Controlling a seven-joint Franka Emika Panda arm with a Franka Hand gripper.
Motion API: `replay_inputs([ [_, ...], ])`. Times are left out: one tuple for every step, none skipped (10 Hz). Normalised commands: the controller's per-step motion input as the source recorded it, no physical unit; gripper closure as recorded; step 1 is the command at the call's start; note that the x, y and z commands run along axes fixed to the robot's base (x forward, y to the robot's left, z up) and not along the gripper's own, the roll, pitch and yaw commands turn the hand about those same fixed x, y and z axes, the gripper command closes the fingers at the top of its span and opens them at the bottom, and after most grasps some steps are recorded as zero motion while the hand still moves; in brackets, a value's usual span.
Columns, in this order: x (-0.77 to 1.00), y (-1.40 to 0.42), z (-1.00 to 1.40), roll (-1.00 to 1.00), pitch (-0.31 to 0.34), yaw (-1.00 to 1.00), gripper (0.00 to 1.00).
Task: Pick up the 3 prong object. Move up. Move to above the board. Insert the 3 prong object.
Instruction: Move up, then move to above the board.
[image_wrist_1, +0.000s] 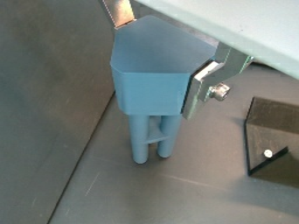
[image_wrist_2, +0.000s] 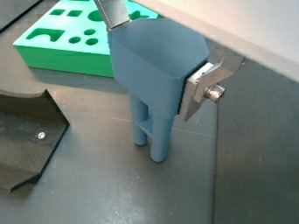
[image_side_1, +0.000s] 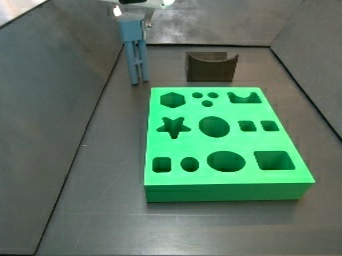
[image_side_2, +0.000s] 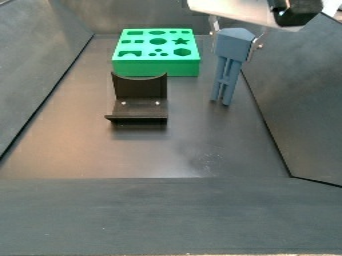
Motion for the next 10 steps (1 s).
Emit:
replay_inputs([
  [0.01,-0.06,0.79,-0.01,-0.01,-0.03,1.0],
  [0.0,-0.05,0.64,-0.02,0.009,-0.02,1.0],
  [0.0,-0.04,0.55,-0.03,0.019,-0.01,1.0],
  [0.0,-0.02,0.36,-0.06,0.037,0.0,1.0],
  [0.01,-0.02,0.25,-0.07,0.045,0.0,1.0],
  [-0.04,0.19,1.0,-0.23,0.5,0.09,1.0],
  [-0.03,0.2,1.0,-0.24,0.501,0.09,1.0],
  [-0.01,0.17,1.0,-0.23,0.387,0.04,1.0],
  [-0.02,0.14,1.0,-0.21,0.241,0.01,1.0],
  [-0.03,0.12,1.0,-0.18,0.154,-0.01,1.0],
])
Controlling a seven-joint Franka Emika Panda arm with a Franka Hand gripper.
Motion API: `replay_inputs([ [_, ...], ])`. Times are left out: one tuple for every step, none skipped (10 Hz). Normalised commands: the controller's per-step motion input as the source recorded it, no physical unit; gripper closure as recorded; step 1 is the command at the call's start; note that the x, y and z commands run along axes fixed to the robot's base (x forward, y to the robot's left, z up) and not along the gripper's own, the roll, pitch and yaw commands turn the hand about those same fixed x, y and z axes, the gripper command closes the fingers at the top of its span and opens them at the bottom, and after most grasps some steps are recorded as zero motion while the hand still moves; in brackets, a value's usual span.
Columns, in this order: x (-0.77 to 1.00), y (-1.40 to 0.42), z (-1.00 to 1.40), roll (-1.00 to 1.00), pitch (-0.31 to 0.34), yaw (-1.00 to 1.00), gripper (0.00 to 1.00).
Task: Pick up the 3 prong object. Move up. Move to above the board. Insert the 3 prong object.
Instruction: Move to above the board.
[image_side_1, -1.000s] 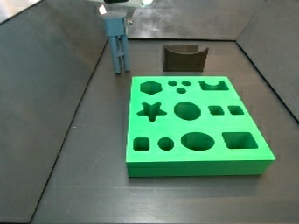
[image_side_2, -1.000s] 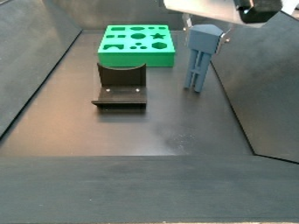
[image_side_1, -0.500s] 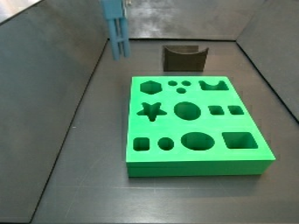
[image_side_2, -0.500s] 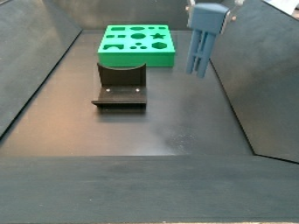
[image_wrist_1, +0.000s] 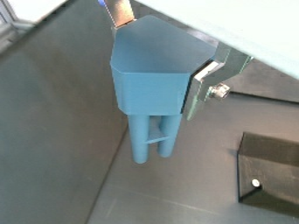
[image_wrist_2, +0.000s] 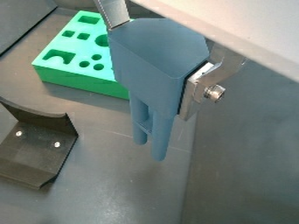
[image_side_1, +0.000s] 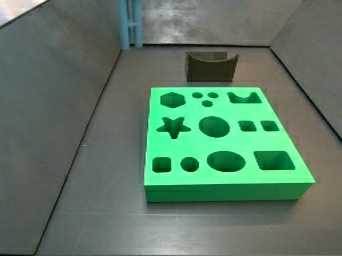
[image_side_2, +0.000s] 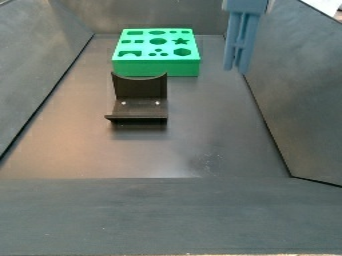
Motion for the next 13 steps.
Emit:
replay_inputs([
  [-0.02,0.09,0.92,-0.16,0.101,-0.02,1.0],
  [-0.02,0.06,0.77,-0.15,0.075,-0.02,1.0],
  [-0.01,0.04,0.63,-0.14,0.066,-0.02,1.0],
  [0.01,0.03,0.43,-0.14,0.068,-0.02,1.0],
  [0.01,0.02,0.23,-0.14,0.067,-0.03,1.0],
  [0.34,-1.0,0.23,0.05,0.026,1.0,1.0],
  [0.35,-1.0,0.2,0.09,0.029,1.0,1.0],
  [0.35,-1.0,0.21,0.13,0.047,1.0,1.0],
  [0.37,-1.0,0.21,0.11,0.087,1.0,1.0],
  [0.38,-1.0,0.21,0.11,0.136,0.91,1.0],
  [0.39,-1.0,0.21,0.1,0.147,0.65,1.0],
  [0.4,-1.0,0.22,0.09,0.144,0.49,1.0],
  [0.43,-1.0,0.22,0.07,0.129,0.19,1.0],
])
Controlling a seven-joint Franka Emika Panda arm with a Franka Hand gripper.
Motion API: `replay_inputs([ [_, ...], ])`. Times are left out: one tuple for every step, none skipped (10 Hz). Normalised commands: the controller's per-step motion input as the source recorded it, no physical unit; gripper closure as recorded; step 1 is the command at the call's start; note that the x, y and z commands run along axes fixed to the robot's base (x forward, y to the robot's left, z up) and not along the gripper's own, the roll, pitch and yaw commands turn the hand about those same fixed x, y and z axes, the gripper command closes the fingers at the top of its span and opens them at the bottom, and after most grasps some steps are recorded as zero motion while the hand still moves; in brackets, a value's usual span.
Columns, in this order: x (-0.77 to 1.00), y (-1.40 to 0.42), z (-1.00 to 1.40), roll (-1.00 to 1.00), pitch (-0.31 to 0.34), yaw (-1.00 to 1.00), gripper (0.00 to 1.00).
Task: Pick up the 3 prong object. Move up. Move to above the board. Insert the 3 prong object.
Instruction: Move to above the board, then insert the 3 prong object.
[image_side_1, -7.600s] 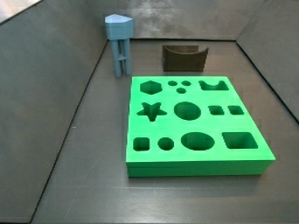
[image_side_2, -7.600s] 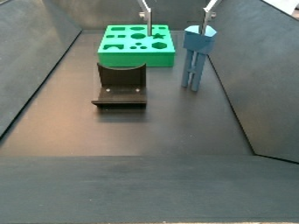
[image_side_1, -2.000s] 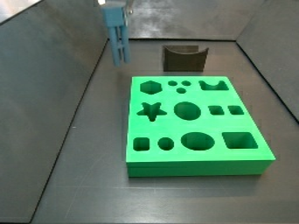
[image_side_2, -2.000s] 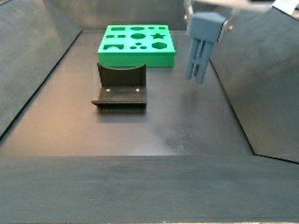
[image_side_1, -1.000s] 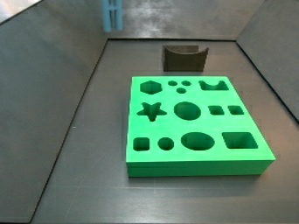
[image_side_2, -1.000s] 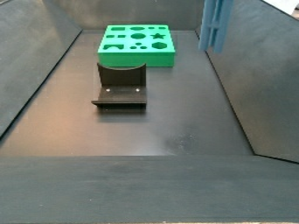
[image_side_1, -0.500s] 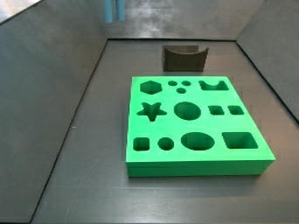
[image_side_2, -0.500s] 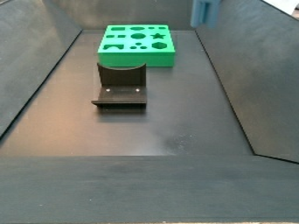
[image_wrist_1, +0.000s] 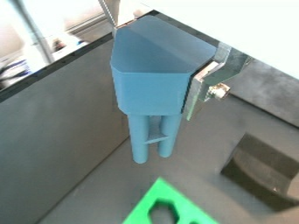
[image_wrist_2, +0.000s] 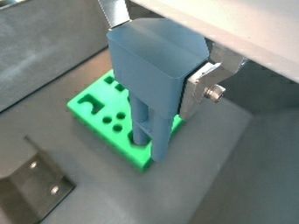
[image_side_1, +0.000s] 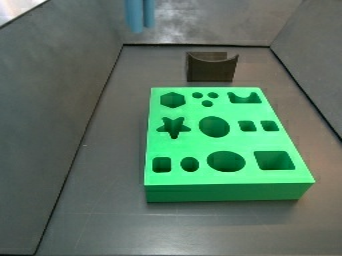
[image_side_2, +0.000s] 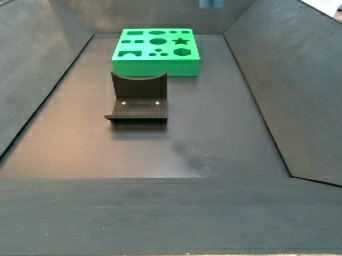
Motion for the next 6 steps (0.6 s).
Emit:
replay_inputs([
  [0.45,-1.0,0.22,0.07,0.125,0.08,1.0],
  [0.48,-1.0,0.22,0.08,0.121,0.04,1.0],
  [0.35,-0.65,0.15,0.1,0.128,0.02,1.0],
  [0.25,-0.38,0.09,0.1,0.132,0.01,1.0],
  [0.15,-0.19,0.05,0.07,0.105,0.01,1.0],
  [0.0,0.0,-0.02,0.0,0.0,0.0,1.0],
])
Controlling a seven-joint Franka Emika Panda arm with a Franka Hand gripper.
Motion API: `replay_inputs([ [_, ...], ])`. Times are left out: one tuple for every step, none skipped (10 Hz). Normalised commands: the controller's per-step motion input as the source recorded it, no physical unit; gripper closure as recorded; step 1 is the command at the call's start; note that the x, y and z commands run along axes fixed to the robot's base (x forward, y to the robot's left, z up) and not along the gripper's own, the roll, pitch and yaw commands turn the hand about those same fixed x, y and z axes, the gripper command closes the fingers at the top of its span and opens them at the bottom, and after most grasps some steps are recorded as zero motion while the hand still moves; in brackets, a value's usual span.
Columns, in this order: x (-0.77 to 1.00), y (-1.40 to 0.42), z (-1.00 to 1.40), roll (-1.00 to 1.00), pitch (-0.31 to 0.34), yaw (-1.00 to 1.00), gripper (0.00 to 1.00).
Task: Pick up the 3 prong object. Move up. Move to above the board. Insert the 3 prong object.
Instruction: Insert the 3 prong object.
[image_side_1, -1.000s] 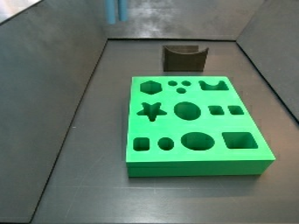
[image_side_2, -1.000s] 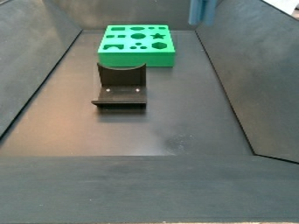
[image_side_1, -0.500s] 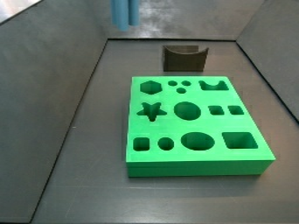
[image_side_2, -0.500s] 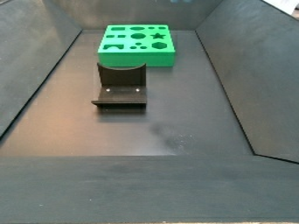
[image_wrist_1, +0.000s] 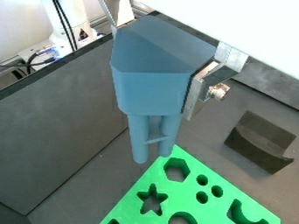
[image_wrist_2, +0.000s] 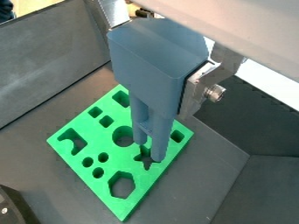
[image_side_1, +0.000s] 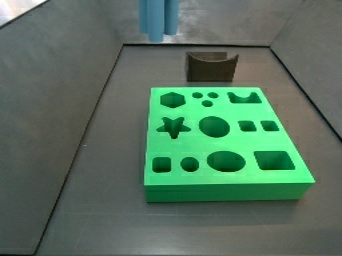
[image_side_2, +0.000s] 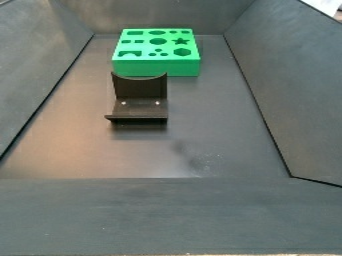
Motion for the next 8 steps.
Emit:
replay_inputs([
  [0.19,0.03,-0.21,-0.03,0.0,0.0,1.0],
  [0.35,0.21,-0.36,-0.07,0.0,0.0,1.0],
  [0.39,0.22,-0.36,-0.1,-0.011,0.0,1.0],
  [0.46,0.33,-0.36,-0.08,0.0,0.0,1.0],
  [0.43,0.39,-0.28,-0.09,0.0,0.0,1.0],
  [0.36,0.41,-0.3,-0.12,0.0,0.0,1.0],
  [0.32,0.3,-0.19,-0.19,0.0,0.18,1.0],
  [0.27,0.27,-0.22,-0.15,-0.01,0.21,1.0],
])
